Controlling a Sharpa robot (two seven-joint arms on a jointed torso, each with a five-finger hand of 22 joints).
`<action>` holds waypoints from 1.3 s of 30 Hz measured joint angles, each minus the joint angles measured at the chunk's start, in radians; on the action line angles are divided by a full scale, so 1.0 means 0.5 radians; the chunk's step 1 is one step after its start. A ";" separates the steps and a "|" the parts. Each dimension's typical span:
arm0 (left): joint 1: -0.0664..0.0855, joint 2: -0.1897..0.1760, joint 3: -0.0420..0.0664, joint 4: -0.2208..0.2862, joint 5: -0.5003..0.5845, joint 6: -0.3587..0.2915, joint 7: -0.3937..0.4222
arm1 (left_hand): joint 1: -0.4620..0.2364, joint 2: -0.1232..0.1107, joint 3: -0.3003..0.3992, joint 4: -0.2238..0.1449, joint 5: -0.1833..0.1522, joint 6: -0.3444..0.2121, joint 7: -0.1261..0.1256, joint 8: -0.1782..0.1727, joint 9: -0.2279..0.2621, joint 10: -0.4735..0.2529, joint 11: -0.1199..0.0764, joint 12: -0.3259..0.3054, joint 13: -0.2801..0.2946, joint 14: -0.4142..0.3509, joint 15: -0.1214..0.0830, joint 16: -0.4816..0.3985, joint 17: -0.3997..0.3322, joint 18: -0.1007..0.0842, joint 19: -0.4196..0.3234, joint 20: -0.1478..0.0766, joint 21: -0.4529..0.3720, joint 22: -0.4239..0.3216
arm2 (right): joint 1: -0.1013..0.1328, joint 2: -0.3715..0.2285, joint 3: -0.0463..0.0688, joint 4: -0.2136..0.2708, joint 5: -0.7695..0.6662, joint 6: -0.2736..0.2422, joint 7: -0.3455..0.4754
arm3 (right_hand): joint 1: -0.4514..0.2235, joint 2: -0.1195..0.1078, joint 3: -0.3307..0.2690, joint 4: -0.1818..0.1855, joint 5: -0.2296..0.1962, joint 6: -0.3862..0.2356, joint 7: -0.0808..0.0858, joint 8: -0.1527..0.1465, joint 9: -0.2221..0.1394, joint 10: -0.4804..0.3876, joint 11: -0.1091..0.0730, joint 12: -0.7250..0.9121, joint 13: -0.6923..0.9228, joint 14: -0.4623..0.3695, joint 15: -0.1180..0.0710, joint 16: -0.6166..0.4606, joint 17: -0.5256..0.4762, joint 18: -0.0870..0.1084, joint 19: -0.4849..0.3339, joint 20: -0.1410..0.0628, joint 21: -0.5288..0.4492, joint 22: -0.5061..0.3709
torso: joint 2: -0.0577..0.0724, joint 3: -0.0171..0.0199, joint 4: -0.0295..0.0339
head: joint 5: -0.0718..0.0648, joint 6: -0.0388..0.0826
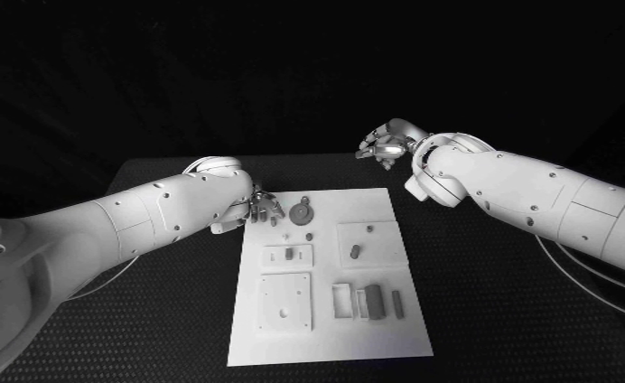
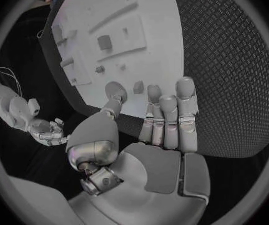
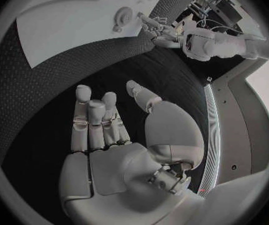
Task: Assemble the parts on the task board
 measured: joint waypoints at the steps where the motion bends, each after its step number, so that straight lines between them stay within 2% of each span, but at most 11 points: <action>1: 0.000 0.000 0.000 0.000 0.000 0.001 0.001 | -0.002 0.002 0.000 0.000 0.000 0.000 0.000 0.000 0.000 0.000 0.000 0.000 0.000 0.000 0.000 0.000 0.000 0.000 0.000 0.000 0.000 0.001 | 0.000 0.000 0.000 0.000 0.000 0.000 0.000 | 0.000 0.000 0.000 0.000 0.000 -0.002 -0.002 0.000 0.000 0.000 0.000 0.000 0.000 0.000 0.000 0.000 0.000 0.000 0.000 0.000 0.000 0.000 | 0.000 -0.0004 0.000 | 0.000 0.000; 6: -0.001 0.004 0.000 -0.008 0.002 0.010 0.008 | 0.020 0.024 0.001 -0.018 0.000 0.000 0.000 0.000 0.003 0.000 0.000 0.000 -0.005 0.000 0.000 0.000 0.002 0.000 0.000 0.000 0.000 0.006 | 0.000 0.001 0.000 0.000 0.000 0.001 0.000 | 0.000 0.000 0.000 0.000 0.000 0.007 0.003 0.000 0.000 0.000 0.000 0.000 0.000 0.000 0.000 0.000 0.000 -0.001 0.000 0.000 0.000 0.000 | -0.001 -0.0025 -0.001 | -0.003 -0.002; 10: -0.002 0.009 0.000 -0.019 0.010 0.013 0.018 | 0.071 0.074 0.012 -0.063 0.000 -0.001 0.000 0.000 0.003 0.000 0.000 0.000 -0.010 0.000 0.001 0.000 0.004 0.000 0.000 0.000 0.000 0.011 | 0.000 0.002 0.000 0.000 0.000 0.001 0.000 | 0.000 0.000 0.000 0.000 0.000 0.008 0.002 0.000 -0.002 0.000 0.000 0.000 0.000 0.000 0.000 0.000 0.000 -0.002 0.000 0.000 0.000 0.000 | -0.001 -0.0025 -0.001 | -0.003 -0.004; 13: -0.002 0.008 0.000 -0.029 0.017 0.013 0.025 | 0.091 0.094 0.011 -0.083 0.000 -0.008 0.007 0.000 0.000 0.000 0.000 0.000 -0.013 0.003 0.004 0.000 0.004 0.000 0.000 0.000 0.000 0.014 | 0.000 0.002 0.000 0.000 0.000 0.001 0.000 | 0.000 0.000 0.000 0.000 0.000 0.008 0.002 0.000 -0.002 0.000 0.000 0.000 0.000 0.000 0.000 0.000 0.000 -0.002 0.000 0.000 0.000 0.000 | -0.001 -0.0023 -0.001 | -0.003 -0.005; 17: -0.002 0.009 0.000 -0.034 0.026 0.013 0.033 | 0.103 0.107 0.006 -0.089 0.000 -0.011 0.008 0.000 -0.001 0.000 0.000 0.000 -0.015 0.003 0.004 0.000 0.004 0.000 0.000 0.001 0.000 0.016 | 0.000 0.002 0.000 0.000 0.000 0.001 -0.001 | 0.000 0.000 0.000 0.000 0.000 0.009 0.001 0.000 -0.002 0.000 0.000 0.000 0.000 0.000 0.000 0.000 0.000 -0.011 0.000 0.000 0.000 0.000 | -0.001 -0.0019 0.000 | -0.004 -0.006; 20: -0.003 0.013 0.000 -0.038 0.034 0.013 0.037 | 0.120 0.124 0.013 -0.095 0.000 -0.011 0.008 0.000 -0.003 0.000 0.000 0.004 -0.017 0.002 0.004 0.000 0.006 0.000 0.000 0.001 0.000 0.018 | 0.000 0.004 0.000 0.000 0.000 0.001 -0.001 | 0.000 0.000 0.000 0.000 0.000 0.006 0.004 0.000 -0.002 0.000 0.000 0.000 0.000 0.000 0.000 0.000 0.000 0.002 0.000 0.000 0.000 0.000 | -0.001 -0.0015 0.000 | -0.005 -0.008; 39: -0.020 0.028 -0.002 -0.055 0.064 0.037 0.053 | 0.140 0.144 0.007 -0.101 0.000 -0.014 0.004 0.000 -0.005 0.000 0.000 0.008 -0.022 -0.001 0.008 0.000 0.008 0.000 0.000 0.001 0.000 0.023 | 0.000 0.007 0.000 -0.001 0.000 0.003 -0.001 | 0.000 0.000 0.000 0.000 0.000 0.004 0.005 0.000 -0.002 0.000 0.000 0.000 -0.001 0.000 0.000 0.000 -0.002 0.011 0.000 0.000 0.000 0.000 | 0.000 -0.0004 0.000 | -0.005 -0.015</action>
